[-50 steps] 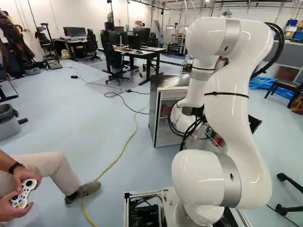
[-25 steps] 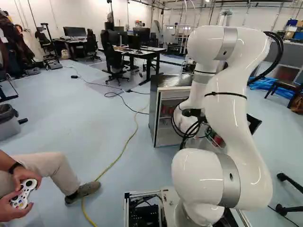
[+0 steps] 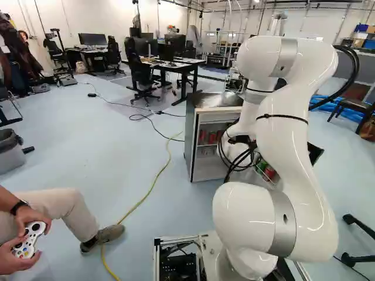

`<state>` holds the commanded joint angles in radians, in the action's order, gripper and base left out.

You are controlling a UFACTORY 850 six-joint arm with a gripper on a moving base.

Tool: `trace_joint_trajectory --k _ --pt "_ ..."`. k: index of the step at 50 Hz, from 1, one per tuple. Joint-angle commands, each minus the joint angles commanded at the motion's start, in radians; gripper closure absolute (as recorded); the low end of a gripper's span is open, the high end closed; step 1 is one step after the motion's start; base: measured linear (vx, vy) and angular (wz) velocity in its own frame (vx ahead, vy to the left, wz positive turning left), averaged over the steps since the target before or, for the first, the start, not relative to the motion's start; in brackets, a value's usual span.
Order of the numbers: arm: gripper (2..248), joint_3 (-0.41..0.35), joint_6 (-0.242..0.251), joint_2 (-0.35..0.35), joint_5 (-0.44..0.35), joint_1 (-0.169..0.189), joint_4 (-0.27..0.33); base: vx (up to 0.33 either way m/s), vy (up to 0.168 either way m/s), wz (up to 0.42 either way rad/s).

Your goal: Grab a drink from the fridge

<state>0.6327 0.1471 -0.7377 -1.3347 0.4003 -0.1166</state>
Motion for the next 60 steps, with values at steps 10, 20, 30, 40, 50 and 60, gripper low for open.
trace_joint_trajectory --k 10,20,30,40,50,60 --pt "3 0.016 0.0 -0.009 0.01 0.026 0.105 0.0 0.0 0.0" --pt "3 0.03 0.0 -0.018 0.021 0.052 0.211 0.0 0.0 0.0" --pt "3 0.055 0.0 -0.045 0.031 0.076 0.315 0.0 0.0 0.0" --pt "3 0.085 0.0 -0.085 0.046 0.098 0.421 0.0 0.0 0.0" --pt "3 0.113 0.0 -0.124 0.065 0.107 0.526 0.0 0.0 0.0" --pt "3 0.135 0.0 -0.159 0.083 0.108 0.605 0.0 0.0 0.0"
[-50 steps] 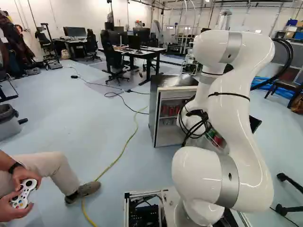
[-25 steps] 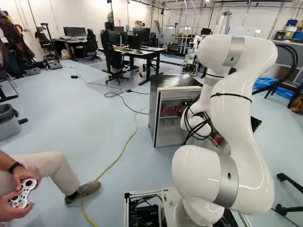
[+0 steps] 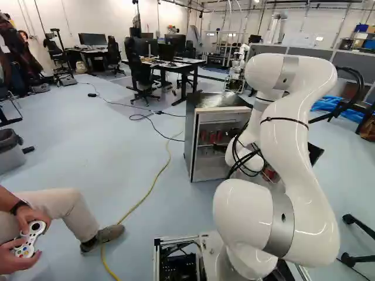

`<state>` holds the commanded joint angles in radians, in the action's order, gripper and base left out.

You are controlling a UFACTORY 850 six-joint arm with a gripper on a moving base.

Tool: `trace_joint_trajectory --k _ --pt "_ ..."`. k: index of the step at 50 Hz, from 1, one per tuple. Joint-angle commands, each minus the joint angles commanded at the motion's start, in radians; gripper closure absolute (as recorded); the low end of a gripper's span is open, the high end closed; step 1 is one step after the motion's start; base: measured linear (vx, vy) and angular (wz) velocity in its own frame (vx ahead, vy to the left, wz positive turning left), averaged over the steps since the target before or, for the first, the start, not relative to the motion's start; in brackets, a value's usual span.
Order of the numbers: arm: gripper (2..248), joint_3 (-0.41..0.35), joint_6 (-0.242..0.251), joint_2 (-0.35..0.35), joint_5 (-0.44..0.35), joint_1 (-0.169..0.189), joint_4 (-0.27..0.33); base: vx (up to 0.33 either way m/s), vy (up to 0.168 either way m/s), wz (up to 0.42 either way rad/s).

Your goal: Grab a drink from the fridge

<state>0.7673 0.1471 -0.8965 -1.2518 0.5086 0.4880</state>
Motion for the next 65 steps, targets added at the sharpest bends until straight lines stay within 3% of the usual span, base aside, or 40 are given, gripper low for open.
trace_joint_trajectory --k 14,36,65 --pt "3 0.035 0.0 -0.051 0.005 -0.002 0.009 0.0 0.0 0.0" --pt "3 0.105 0.0 -0.138 0.036 -0.009 -0.058 0.0 0.0 0.0" --pt "3 0.239 0.0 -0.269 0.038 -0.028 -0.061 0.0 0.0 0.0"
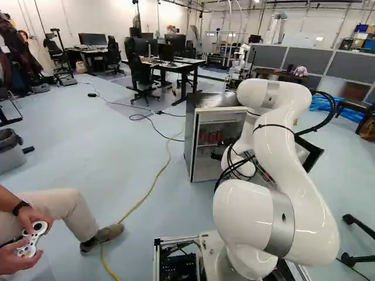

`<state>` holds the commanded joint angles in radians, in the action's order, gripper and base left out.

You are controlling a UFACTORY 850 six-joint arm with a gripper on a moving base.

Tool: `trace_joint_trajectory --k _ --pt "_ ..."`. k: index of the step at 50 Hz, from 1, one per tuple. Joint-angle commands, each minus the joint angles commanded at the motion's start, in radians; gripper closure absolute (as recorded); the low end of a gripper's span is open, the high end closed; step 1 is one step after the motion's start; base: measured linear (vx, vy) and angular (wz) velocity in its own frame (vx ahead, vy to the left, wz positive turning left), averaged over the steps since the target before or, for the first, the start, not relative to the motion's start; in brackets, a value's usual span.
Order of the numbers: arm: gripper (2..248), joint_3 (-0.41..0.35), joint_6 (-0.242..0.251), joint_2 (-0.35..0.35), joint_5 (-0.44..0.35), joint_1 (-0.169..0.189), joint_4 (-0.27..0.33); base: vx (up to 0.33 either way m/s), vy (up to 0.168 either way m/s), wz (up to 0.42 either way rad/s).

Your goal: Grab a drink from the fridge

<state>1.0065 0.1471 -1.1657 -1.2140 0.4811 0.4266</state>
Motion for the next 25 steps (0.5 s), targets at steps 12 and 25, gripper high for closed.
trace_joint_trajectory --k 12,25 --pt "3 0.057 0.0 -0.045 0.0 -0.009 0.0 0.0 0.0 0.0" --pt "3 0.098 0.0 -0.067 0.0 -0.022 0.0 0.0 0.0 0.0"
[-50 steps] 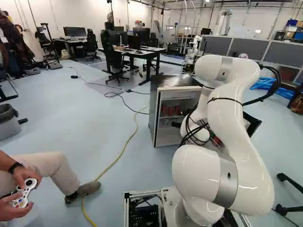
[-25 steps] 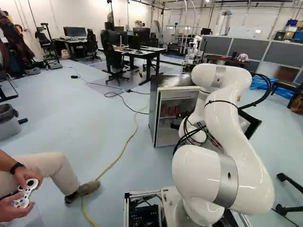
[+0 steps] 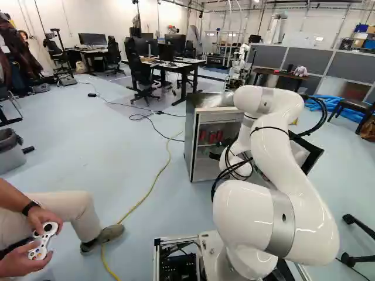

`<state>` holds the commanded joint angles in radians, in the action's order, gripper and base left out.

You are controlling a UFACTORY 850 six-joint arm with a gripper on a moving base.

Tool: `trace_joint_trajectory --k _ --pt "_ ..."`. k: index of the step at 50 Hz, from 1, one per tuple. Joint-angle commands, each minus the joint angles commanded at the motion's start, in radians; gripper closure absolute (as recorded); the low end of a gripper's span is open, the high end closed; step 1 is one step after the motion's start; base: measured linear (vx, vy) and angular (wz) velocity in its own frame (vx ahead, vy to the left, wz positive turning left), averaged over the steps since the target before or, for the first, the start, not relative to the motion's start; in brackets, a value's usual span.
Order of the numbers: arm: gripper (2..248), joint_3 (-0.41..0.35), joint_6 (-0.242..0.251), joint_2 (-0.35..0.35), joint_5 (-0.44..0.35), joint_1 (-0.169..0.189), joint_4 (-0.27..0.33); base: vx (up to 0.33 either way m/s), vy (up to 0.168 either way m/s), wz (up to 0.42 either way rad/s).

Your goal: Grab a drink from the fridge

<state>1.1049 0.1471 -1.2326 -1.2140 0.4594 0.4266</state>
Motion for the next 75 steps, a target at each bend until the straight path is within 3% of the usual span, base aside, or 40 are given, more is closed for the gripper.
trace_joint_trajectory --k 75 --pt "3 0.219 0.0 -0.109 0.0 -0.058 0.0 0.0 0.0 0.0"
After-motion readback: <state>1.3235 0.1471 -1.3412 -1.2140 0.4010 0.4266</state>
